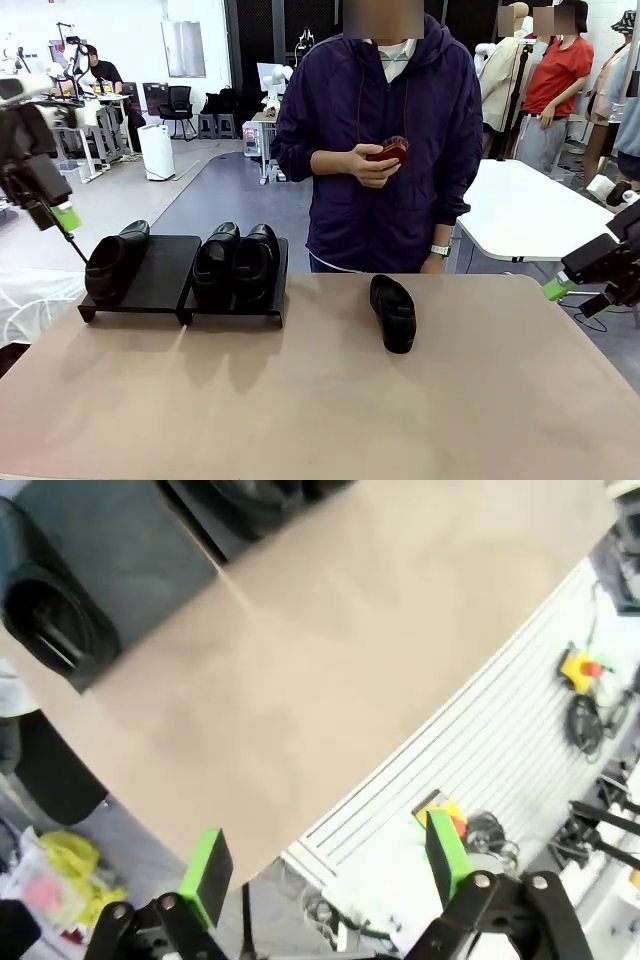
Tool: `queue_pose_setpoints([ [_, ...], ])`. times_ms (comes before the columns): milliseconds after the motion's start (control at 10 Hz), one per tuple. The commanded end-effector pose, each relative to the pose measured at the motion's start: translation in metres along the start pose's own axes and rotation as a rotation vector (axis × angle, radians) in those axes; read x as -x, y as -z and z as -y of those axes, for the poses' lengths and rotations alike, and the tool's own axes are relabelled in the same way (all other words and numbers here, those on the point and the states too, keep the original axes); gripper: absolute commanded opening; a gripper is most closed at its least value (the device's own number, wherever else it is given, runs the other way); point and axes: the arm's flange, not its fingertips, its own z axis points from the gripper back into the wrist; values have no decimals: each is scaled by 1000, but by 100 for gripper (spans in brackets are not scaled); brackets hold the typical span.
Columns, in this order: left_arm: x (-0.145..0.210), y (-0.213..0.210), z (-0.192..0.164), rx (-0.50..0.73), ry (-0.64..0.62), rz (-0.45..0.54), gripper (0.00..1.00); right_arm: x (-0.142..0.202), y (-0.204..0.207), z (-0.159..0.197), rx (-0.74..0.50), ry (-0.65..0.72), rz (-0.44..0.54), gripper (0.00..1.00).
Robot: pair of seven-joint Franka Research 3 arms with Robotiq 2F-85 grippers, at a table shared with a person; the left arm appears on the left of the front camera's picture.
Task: Organize the shoes by placing them on the stand.
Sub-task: Place the Shoe from the middle of the table onto the Shoes Stand.
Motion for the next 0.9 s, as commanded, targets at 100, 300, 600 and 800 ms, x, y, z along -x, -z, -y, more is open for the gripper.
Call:
queue_pose_setpoints([
  [100,99,44,10,53,-147,459,100,-2,-1,-2,-14,13,15,100],
  [300,129,78,-6,236,-180,637,100,-2,-1,-2,-14,13,15,100],
  [600,134,68,-16,239,-284,595,100,-2,-1,-2,-14,13,15,100],
  [800,134,68,-16,239,-284,595,100,-2,-1,-2,-14,13,15,100],
])
